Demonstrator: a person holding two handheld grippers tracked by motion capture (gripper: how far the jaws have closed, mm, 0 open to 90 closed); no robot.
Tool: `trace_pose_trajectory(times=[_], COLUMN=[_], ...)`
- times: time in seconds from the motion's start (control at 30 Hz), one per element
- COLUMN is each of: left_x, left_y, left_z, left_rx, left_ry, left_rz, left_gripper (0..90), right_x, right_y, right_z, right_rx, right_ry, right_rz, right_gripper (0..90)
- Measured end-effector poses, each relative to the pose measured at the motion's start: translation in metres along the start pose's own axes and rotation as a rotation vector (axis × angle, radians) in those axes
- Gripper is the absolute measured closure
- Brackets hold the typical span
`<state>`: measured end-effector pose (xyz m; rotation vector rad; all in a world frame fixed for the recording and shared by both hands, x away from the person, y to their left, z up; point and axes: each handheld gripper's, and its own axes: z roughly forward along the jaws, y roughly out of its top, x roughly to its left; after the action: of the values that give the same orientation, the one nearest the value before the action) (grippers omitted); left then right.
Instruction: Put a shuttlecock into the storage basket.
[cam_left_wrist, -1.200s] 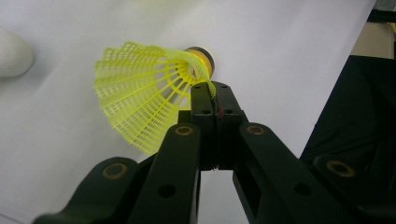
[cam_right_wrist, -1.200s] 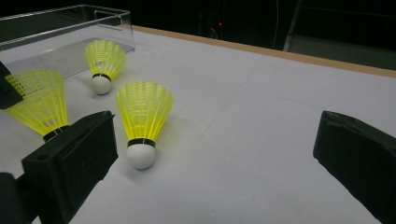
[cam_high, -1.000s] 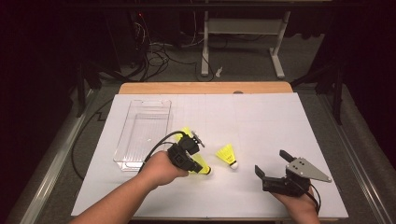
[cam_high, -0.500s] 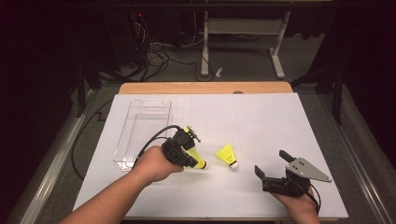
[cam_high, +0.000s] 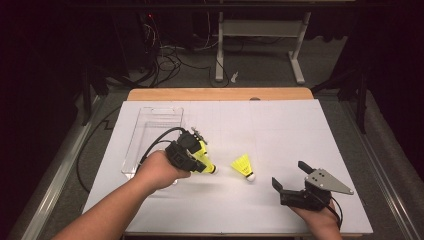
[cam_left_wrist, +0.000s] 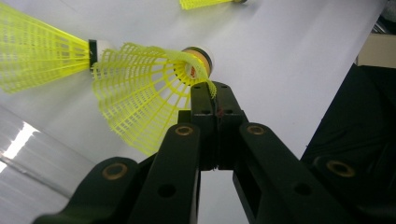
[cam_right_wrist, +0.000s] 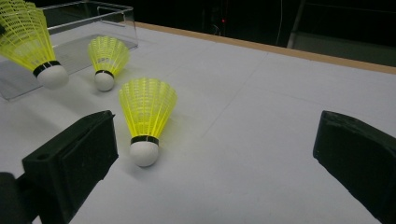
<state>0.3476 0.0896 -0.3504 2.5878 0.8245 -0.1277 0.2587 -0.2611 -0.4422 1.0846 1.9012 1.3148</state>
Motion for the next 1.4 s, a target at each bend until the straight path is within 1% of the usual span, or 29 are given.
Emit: trace_pose_trajectory(times=[0.07,0.17,0.33,0.37,0.43,0.57,0.77,0.83,0.9,1.13,1.17,1.3,1.4], left_x=[0.001,0.003,0.006,0.007,0.008,0.012,0.016,0.020,0.022,0.034,0.034,0.039,0.040], left_y=[-0.001,-0.003,-0.005,-0.006,-0.007,-0.012,-0.017,-0.021,-0.023,-0.038,-0.038,-0.044,-0.047], left_z=[-0.005,-0.013,-0.021,-0.025,-0.027,-0.037,-0.046,-0.051,-0.052,-0.063,-0.063,-0.071,-0.075], left_rx=[-0.006,-0.015,-0.025,-0.030,-0.030,-0.040,-0.038,-0.040,-0.041,-0.044,-0.044,-0.044,-0.050], left_ry=[0.003,0.018,0.031,0.041,0.046,0.058,0.073,0.087,0.089,0.115,0.115,0.130,0.137], left_rz=[-0.002,-0.009,-0.018,-0.018,-0.018,-0.034,-0.046,-0.061,-0.066,-0.100,-0.100,-0.120,-0.126], left_gripper=[89.8,89.7,89.8,89.8,89.8,89.8,89.8,89.7,89.7,89.7,89.8,89.8,89.8], right_x=[0.000,-0.001,0.000,0.000,0.000,0.000,0.000,0.000,0.000,0.000,0.000,0.001,0.001], right_y=[0.000,0.000,0.000,0.000,0.000,0.000,0.000,-0.001,-0.001,-0.001,-0.001,-0.001,0.000], right_z=[0.000,0.000,0.000,0.000,0.000,0.000,0.001,0.001,0.001,0.002,0.002,0.002,0.001], right_rx=[0.000,0.003,0.000,0.002,0.003,0.003,0.007,0.009,0.009,0.008,0.009,0.009,0.008], right_ry=[0.000,0.001,0.004,0.004,0.004,0.004,0.007,0.010,0.014,0.017,0.017,0.016,0.015], right_rz=[0.000,0.001,0.001,0.001,0.000,0.001,0.001,0.005,0.012,0.009,0.009,0.006,0.008], right_gripper=[0.4,0.4,0.4,0.4,0.4,0.4,0.4,0.4,0.4,0.4,0.4,0.4,0.4])
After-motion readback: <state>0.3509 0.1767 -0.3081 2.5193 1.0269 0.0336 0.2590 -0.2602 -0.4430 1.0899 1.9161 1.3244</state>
